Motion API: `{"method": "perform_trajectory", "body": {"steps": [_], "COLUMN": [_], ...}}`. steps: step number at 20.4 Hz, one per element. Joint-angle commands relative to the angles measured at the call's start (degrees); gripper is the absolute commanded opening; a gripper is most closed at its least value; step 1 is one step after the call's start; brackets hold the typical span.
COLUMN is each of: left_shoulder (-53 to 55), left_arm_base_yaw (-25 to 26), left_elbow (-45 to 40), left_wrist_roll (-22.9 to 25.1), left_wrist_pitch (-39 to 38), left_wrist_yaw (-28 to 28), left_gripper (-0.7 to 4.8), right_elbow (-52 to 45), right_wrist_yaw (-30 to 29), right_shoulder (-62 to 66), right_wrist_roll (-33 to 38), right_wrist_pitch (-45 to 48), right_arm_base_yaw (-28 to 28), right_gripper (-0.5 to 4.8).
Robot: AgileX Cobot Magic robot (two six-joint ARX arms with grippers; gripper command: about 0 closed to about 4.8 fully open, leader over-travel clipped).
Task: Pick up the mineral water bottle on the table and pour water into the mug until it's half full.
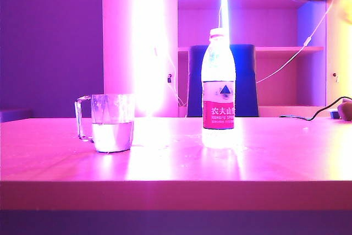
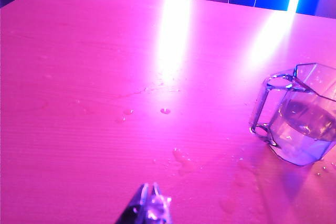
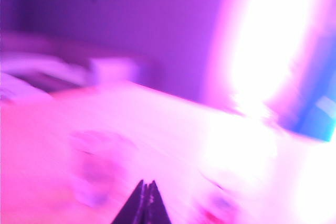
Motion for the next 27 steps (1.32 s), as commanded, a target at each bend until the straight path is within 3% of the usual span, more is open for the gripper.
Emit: {"method": "perform_trajectory", "body": {"steps": [1,5,9,15,21,27], "left_shoulder": [0.0,0.0,0.0,0.0,0.0,0.0], "left_arm_base_yaw": [0.0,0.0,0.0,0.0,0.0,0.0], "left_elbow": [0.2,0.1,0.2,0.2,0.1,0.2], "left_wrist_roll": [0.2,0.2,0.2,0.2,0.2,0.2], "left_wrist_pitch": [0.6,0.6,0.6,0.6,0.6,0.6], "left_wrist_yaw": [0.2,0.2,0.2,0.2,0.2,0.2], "left_gripper": [-0.05,-0.05,-0.05,-0.05,-0.05,-0.05], "right_elbow": [0.2,0.1,-0.5,-9.0,-9.7,-9.6], "right_wrist_yaw": [-3.9,-3.0,-2.4,-2.4,-7.6,-7.0], "right_shoulder": [-14.3,-28.7,-37.1,-46.4,-47.8,-47.7], "right_wrist_roll": [6.3,6.2,6.2,8.0,10.1,10.1], "right_wrist_pitch": [-19.6,-30.8,-38.8,-39.0,-50.5,-60.2], "right_arm_base_yaw": [-13.7,-27.9,-35.7,-39.2,-40.6,-40.5], "right_gripper": [0.17,0.18,0.17,0.17,0.18,0.17]}}
